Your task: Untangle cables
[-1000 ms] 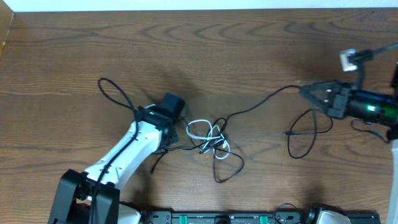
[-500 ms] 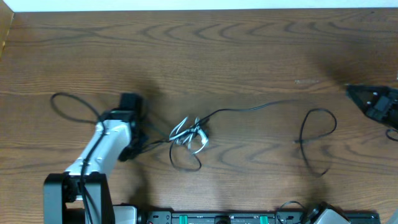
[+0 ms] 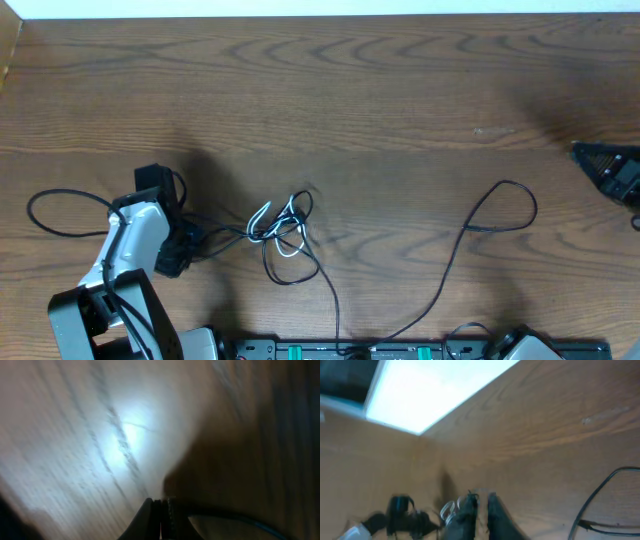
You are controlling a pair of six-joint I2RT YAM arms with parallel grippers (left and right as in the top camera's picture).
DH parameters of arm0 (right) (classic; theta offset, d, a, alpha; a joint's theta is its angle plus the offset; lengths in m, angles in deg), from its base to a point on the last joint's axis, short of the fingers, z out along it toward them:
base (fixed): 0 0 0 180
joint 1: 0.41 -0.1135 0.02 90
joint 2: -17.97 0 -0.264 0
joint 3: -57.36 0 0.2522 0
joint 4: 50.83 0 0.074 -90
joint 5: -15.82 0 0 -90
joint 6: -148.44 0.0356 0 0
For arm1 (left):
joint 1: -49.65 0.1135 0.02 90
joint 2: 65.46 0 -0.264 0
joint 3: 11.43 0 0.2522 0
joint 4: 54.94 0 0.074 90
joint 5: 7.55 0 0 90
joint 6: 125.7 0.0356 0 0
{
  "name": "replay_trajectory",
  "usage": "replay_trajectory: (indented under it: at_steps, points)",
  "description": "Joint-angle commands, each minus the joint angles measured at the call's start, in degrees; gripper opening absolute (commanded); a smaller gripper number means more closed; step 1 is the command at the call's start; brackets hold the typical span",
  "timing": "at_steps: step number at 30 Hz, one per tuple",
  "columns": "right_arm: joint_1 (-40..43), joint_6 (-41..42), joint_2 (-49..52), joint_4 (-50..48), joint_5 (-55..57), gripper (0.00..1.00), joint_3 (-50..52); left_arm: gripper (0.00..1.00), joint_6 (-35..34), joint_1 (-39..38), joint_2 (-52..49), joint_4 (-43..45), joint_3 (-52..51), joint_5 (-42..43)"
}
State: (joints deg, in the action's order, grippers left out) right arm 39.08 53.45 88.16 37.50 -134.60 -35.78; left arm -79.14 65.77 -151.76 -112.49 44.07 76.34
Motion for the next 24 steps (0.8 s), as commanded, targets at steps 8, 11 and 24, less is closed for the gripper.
replay_trajectory:
  at_steps: [8, 11, 24]
  points:
    - [-16.4, -6.0, -0.4, 1.8, 7.8, 0.53, -0.2, 0.08, 3.1, -5.1, -0.2, 2.1, -0.3, 3.2]
    - [-22.3, -6.0, -0.2, 1.7, 9.1, 0.54, 0.4, 0.09, 6.3, -6.5, -0.2, 3.2, -0.3, 5.7]
    - [-43.2, 1.8, 2.2, -10.2, 9.1, 0.61, 11.9, 0.12, 7.8, -8.1, -0.2, 4.3, -0.3, 7.0]
